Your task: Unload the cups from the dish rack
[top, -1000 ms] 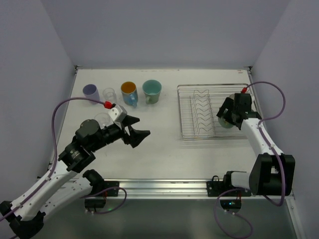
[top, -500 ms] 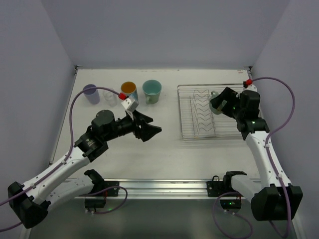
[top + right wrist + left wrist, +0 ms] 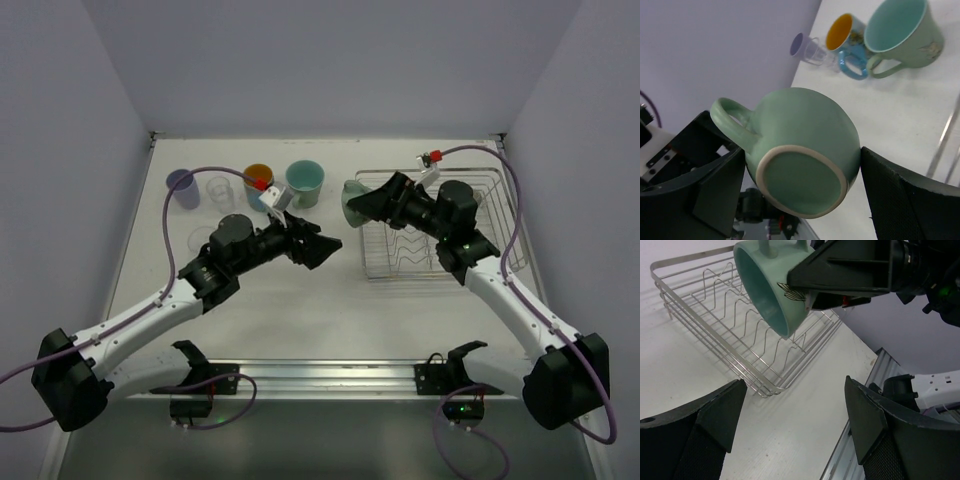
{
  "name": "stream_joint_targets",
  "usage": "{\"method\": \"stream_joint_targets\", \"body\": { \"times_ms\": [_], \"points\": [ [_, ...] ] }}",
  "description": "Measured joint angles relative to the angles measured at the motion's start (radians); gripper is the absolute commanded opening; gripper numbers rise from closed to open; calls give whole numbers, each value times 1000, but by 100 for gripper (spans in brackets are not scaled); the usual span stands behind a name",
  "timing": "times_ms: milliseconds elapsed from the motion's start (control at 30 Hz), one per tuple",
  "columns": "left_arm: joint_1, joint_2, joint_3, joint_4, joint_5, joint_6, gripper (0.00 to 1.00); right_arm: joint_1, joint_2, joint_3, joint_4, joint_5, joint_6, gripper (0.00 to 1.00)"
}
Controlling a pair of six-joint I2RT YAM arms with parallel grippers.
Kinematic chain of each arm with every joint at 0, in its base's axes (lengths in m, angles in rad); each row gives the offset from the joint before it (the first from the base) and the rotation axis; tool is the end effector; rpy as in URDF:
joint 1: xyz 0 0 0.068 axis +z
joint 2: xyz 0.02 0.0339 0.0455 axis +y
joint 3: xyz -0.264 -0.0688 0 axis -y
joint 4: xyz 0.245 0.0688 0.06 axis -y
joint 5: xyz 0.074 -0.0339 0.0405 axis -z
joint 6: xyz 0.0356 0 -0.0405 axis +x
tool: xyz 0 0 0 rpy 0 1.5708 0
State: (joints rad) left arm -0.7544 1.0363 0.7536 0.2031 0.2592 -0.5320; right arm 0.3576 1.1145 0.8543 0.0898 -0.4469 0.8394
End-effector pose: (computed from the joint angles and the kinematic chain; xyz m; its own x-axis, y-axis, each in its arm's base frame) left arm 0.1727 -0.1748 0.3213 -0.4802 -0.2216 -0.8487 0.7015 0.4838 -0.5232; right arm 0.2386 0.1056 0.3274 -0.6380 0.4781 -0.6037 -0.3591 0.5088 0.7824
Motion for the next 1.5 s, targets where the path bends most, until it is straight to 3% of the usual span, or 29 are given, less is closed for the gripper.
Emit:
{"method": "stream_joint_targets", "body": {
  "times_ms": [167, 500, 667, 900, 933, 967, 1033, 1100, 1133, 1167, 1333, 1500],
  "points": [
    [-1, 49, 6, 39, -52, 1, 86, 16, 51, -49, 187, -122, 127, 30],
    [-1, 117, 42, 97, -82, 1, 74, 48, 76, -119, 351, -210, 237, 30],
    [-1, 135, 46, 134, -65, 0, 54, 60, 104, -130, 385, -226, 261, 30],
    [-5, 140, 47, 164, -30, -29, 0, 69, 154, -138, 484, -241, 314, 30],
    [-5, 140, 47, 164, -45, -27, 0, 70, 162, -138, 509, -249, 324, 30],
    [-2, 140, 47, 167, -44, -23, 0, 72, 172, -140, 530, -248, 341, 33],
    [-1, 136, 47, 160, -57, -21, 0, 74, 196, -143, 571, -252, 366, 59],
    [10, 120, 44, 139, -100, -3, 0, 60, 208, -153, 596, -247, 410, 76],
    [12, 114, 44, 130, -114, 0, 0, 64, 211, -156, 608, -251, 421, 89],
    [8, 109, 44, 116, -119, 2, 0, 71, 211, -158, 618, -254, 429, 94],
    [-6, 82, 53, -8, -211, 39, 0, 88, 198, -158, 629, -253, 422, 99],
    [-5, 85, 114, -238, -338, 76, 0, 85, 111, -158, 504, -206, 338, 99]
  ]
}}
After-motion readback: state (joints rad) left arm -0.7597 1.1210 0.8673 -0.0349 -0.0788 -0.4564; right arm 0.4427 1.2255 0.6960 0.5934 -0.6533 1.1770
